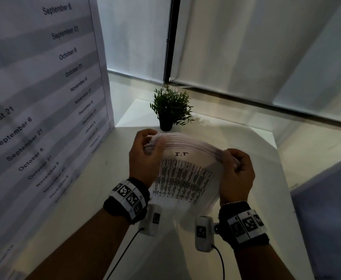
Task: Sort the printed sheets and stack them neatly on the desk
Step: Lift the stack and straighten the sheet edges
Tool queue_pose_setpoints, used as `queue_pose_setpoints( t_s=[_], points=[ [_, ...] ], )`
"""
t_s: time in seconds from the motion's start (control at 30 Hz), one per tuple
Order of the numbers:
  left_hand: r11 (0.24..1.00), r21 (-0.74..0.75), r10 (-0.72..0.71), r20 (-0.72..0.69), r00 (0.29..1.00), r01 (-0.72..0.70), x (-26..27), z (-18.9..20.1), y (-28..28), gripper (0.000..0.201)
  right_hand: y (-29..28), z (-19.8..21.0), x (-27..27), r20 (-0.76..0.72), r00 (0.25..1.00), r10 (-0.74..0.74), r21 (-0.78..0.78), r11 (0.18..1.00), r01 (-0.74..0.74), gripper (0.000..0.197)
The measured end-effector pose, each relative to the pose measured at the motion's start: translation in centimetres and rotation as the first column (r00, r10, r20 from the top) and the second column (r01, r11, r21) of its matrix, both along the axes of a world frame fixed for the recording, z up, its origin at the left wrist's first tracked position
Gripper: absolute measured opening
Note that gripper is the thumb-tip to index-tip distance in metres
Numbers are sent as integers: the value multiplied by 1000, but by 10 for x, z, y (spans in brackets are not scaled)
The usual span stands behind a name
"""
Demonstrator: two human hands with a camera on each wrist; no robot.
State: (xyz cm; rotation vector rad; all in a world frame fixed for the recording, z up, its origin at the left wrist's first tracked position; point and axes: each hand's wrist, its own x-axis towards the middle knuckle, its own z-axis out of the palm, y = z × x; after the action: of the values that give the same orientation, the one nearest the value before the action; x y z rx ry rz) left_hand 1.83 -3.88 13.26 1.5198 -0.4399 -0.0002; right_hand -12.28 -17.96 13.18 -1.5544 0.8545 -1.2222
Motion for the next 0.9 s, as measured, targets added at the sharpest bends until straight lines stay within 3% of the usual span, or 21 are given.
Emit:
queue_pose_setpoints(
  t_s=[0.37,0.43,0.5,0.57,0.63,0.67,0.8,0.9],
  points=[
    [997,-64,-38,-32,999,36,0,9,-4,17,0,4,8,12,998,-61,-22,998,62,5],
    [997,-44,-71,-60,996,69,1,10,-4,24,-3,4,8,11,997,-79,-8,997,79,6],
    [990,-35,-143,-98,985,140,4,9,-1,44,-2,5,4,28,999,-39,2,999,39,6],
    [980,-1,-198,-118,973,199,8,3,4,67,2,4,-2,32,998,45,13,999,-46,25],
    [971,27,-229,-151,962,236,12,-3,9,74,3,-5,-6,12,992,129,70,989,-129,52],
    [967,30,-246,-171,954,254,13,-5,10,70,2,-9,-7,-20,987,161,105,982,-158,56],
    [956,73,-276,-104,955,284,8,-6,9,27,-2,-10,-7,-86,974,209,146,970,-196,29],
    [959,13,-282,-54,958,283,4,1,11,27,-6,-3,-15,-13,980,200,108,974,-198,32]
  ],
)
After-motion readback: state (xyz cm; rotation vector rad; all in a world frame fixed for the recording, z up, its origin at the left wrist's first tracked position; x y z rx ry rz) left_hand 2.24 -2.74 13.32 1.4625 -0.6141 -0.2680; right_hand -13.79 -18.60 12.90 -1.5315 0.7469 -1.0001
